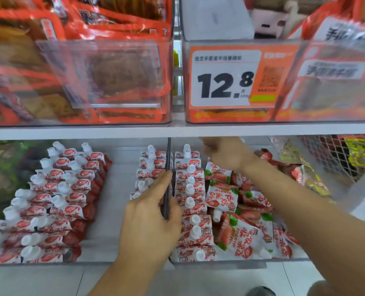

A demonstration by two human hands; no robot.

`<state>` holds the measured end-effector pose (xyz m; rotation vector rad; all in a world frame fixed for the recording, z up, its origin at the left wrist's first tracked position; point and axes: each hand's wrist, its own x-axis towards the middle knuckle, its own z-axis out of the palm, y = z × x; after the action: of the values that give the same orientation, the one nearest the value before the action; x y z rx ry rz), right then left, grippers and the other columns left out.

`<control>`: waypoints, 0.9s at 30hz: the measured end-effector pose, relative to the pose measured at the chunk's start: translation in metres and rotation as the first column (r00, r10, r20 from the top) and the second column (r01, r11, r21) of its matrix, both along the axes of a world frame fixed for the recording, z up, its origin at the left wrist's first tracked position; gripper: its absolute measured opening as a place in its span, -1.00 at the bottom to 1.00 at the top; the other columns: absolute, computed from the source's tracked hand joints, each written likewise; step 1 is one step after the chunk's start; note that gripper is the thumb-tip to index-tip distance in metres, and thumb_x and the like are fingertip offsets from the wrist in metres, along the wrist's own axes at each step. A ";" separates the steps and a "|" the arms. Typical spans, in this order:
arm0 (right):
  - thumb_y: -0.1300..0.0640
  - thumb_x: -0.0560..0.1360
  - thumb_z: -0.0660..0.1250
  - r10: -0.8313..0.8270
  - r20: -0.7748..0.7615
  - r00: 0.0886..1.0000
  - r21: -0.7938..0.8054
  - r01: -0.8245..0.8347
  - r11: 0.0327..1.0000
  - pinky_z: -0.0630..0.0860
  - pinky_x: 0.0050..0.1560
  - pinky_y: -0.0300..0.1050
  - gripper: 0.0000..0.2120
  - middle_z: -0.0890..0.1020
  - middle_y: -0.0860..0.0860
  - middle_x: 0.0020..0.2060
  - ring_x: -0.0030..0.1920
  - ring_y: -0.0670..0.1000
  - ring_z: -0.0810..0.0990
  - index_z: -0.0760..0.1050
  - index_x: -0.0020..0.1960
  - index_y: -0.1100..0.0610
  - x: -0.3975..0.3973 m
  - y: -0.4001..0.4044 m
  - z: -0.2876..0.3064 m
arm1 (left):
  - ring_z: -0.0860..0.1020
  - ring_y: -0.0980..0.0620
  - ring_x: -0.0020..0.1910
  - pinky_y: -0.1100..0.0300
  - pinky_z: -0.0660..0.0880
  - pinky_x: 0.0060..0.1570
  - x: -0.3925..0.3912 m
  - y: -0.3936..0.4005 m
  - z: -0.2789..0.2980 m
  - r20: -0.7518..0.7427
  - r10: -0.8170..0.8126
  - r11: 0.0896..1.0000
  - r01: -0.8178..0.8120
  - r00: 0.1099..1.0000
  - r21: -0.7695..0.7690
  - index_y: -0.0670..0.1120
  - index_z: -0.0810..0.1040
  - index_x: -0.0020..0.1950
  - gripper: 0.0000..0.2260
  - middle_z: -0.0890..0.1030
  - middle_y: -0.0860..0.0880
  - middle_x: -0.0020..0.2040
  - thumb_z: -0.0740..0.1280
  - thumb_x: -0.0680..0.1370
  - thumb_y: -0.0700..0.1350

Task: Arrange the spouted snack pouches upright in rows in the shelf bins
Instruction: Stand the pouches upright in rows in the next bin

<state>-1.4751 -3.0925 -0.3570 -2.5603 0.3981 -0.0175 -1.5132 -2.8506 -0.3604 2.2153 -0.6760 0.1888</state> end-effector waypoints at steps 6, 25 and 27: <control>0.22 0.56 0.17 -0.054 -0.060 0.997 -0.001 0.054 0.999 0.32 -0.38 -0.21 -0.73 0.49 0.05 -0.36 -0.29 0.05 0.49 0.44 -0.30 0.19 0.000 0.024 -0.010 | 0.56 -0.03 -0.18 0.34 0.43 -0.08 -0.004 -0.001 0.004 0.020 0.032 0.999 -0.032 0.999 -0.014 0.00 0.59 0.28 -0.54 0.70 -0.14 -0.15 0.43 0.39 -0.25; -0.14 0.29 0.53 0.173 -0.256 0.951 -0.231 -0.234 0.945 0.34 -0.41 -0.10 -0.60 0.41 -0.03 -0.42 -0.41 -0.02 0.37 0.40 -0.30 0.09 -0.142 0.024 -0.002 | 0.55 0.30 -0.11 0.45 0.47 -0.01 -0.014 -0.062 0.045 0.006 -0.419 0.898 0.414 0.908 0.148 0.08 0.60 0.05 -0.79 0.60 0.24 -0.10 0.36 0.50 -0.20; -0.08 0.33 0.54 0.190 -0.203 0.960 -0.102 -0.214 0.972 0.34 -0.36 -0.12 -0.70 0.46 -0.07 -0.36 -0.35 -0.07 0.43 0.50 -0.16 0.07 -0.145 0.015 -0.002 | 0.51 0.34 0.00 0.36 0.45 0.12 -0.015 -0.073 0.034 -0.082 -0.473 0.832 0.475 0.877 0.286 0.09 0.55 0.21 -0.71 0.56 0.23 0.03 0.38 0.51 -0.13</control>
<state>-1.6206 -3.0779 -0.3586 -2.7225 0.2097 0.2915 -1.5281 -2.9232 -0.3268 2.2412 -1.2992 -0.1906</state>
